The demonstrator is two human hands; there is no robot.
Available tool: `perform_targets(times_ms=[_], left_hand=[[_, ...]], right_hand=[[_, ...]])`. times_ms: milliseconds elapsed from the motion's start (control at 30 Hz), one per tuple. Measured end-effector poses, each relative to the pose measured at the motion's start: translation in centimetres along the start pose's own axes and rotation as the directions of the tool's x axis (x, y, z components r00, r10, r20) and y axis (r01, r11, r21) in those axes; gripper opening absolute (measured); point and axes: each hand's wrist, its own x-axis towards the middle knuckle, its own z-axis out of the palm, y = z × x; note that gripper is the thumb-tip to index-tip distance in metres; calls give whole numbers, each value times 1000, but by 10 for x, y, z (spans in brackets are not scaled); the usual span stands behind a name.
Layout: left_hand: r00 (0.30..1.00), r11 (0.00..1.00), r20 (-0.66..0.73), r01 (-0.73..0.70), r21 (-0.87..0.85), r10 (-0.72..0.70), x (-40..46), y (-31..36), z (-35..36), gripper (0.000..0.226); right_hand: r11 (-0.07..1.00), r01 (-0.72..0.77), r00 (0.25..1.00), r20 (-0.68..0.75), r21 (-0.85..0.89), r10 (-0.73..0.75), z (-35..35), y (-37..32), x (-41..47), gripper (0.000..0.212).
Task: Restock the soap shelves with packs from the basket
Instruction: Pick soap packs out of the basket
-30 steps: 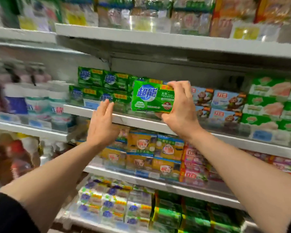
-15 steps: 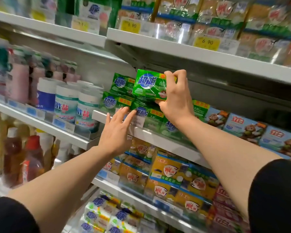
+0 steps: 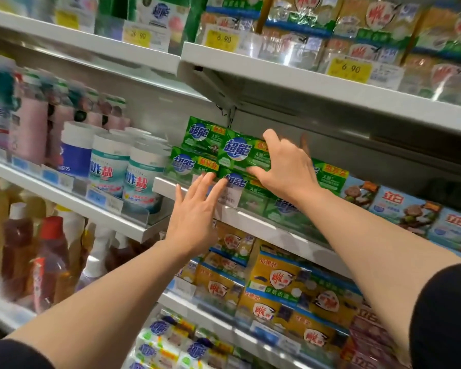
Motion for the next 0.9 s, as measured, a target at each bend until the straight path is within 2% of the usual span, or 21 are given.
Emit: perform_targets(times_ms=[267,433,500,600,667,767,900], left_hand=[[1000,1000,15,0,18,0,-1,-2,0,106],[999,1000,45,-2,17,2,-3,-2,-2,106],[999,1000,50,-12,9,12,-6,0,-7,105],[1000,995,8,-6,-101,7,-22,16,-10,98],[998,980,-37,-51,-192,45,-42,42,-10,87],[987,929,-81,-158,-335,138,-78,107,-8,70],[958,795,-37,-258,-549,286,-132,228,-9,52]], right_hand=[[995,-100,994,36,-8,100,5,6,3,62],[999,-45,993,112,-1,45,3,19,-3,64],[999,13,997,80,-32,-11,-1,23,-14,71],[997,56,997,-54,-59,-60,-17,38,-51,77],[997,46,997,-65,-57,-50,-34,55,-91,75],[995,1,997,73,-96,6,-72,88,-166,71],[952,-214,952,173,-221,254,-148,135,-280,67]])
